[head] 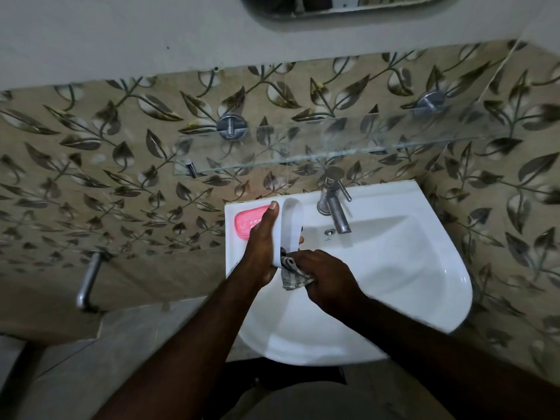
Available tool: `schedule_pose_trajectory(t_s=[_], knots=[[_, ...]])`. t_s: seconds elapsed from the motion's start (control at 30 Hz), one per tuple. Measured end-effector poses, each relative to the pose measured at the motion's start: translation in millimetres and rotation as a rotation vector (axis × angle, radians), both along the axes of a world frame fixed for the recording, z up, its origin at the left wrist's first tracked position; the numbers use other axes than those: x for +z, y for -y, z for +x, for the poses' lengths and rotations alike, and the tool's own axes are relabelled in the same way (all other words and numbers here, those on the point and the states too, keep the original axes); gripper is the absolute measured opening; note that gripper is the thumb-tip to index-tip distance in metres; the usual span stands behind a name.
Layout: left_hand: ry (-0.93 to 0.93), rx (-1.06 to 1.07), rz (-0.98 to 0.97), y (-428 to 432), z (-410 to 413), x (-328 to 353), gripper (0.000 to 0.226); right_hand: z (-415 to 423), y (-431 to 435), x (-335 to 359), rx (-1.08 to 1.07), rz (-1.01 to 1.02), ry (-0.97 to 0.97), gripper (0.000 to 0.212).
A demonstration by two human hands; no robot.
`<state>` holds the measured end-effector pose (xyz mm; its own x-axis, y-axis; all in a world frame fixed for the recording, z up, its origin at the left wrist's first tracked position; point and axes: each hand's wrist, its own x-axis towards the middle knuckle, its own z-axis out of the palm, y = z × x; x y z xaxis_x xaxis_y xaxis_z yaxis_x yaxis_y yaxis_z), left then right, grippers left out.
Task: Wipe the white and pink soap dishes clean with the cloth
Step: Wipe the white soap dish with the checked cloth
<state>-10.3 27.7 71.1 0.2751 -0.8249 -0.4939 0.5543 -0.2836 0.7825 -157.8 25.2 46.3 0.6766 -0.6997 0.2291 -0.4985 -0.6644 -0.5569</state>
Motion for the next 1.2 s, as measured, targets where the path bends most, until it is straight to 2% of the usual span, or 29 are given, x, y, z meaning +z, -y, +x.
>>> schedule_pose_trajectory(t_s=[0.03,0.07,0.13,0.2,0.23,0.3,0.37,0.43,0.47,0.53,0.63,0.77,0.87,0.93,1.03,1.13,1.2], knots=[[0.001,0.009,0.022,-0.3,-2.2,0.1,0.084,-2.1,2.5,-0.4,-0.01,-0.029,-0.031,0.047],[-0.003,0.033,0.027,-0.6,-4.3,0.5,0.087,-1.4,2.8,4.6,-0.04,0.029,-0.025,0.043],[-0.013,0.063,0.004,0.5,-7.6,0.0,0.091,9.1,-1.6,22.9,-0.128,0.289,0.128,0.031],[-0.01,0.09,-0.065,0.7,-7.7,1.5,0.081,18.3,-6.3,32.3,-0.163,0.593,0.295,0.028],[-0.008,0.108,-0.1,0.6,-7.2,4.7,0.07,18.1,-6.7,32.2,-0.149,0.607,0.35,0.023],[0.002,0.09,-0.129,2.1,-4.4,11.7,0.057,11.1,-5.4,30.7,-0.091,0.388,0.274,0.008],[0.016,0.039,-0.09,3.6,-3.9,18.5,0.059,-1.5,2.6,21.0,0.003,0.102,0.067,0.033],[-0.024,0.012,-0.024,6.0,-5.5,20.2,0.046,-9.3,13.7,15.2,0.037,-0.045,-0.071,0.049],[-0.059,0.015,0.007,6.5,-6.5,21.0,0.04,-10.4,17.4,16.5,0.035,-0.062,-0.097,0.046],[-0.114,0.029,0.03,6.0,-7.7,22.2,0.042,-7.4,19.5,21.0,0.024,-0.025,-0.085,0.031],[-0.187,0.068,-0.023,2.2,-8.8,17.1,0.042,-2.9,19.3,27.4,0.012,0.012,-0.048,0.027],[-0.202,0.012,-0.091,-7.4,-15.5,13.4,0.064,8.3,20.2,37.1,-0.036,0.119,0.074,0.023],[-0.237,0.063,-0.093,-8.1,-20.7,13.7,0.063,19.3,14.7,42.6,-0.033,0.154,0.1,0.014],[-0.277,0.113,-0.157,-6.3,-14.5,10.3,0.066,19.3,9.1,38.4,0.016,0.126,0.081,0.021],[-0.271,0.08,-0.193,-6.1,-6.4,9.4,0.053,9.5,9.2,32.2,0.131,-0.006,0.011,0.037],[-0.301,0.05,-0.111,-7.9,-10.6,10.7,0.069,3.7,21.4,29.9,0.083,-0.175,-0.095,0.047],[-0.302,0.064,-0.093,-7.0,-14.1,11.9,0.065,8.2,21.1,32.4,0.03,-0.165,-0.072,0.043]])
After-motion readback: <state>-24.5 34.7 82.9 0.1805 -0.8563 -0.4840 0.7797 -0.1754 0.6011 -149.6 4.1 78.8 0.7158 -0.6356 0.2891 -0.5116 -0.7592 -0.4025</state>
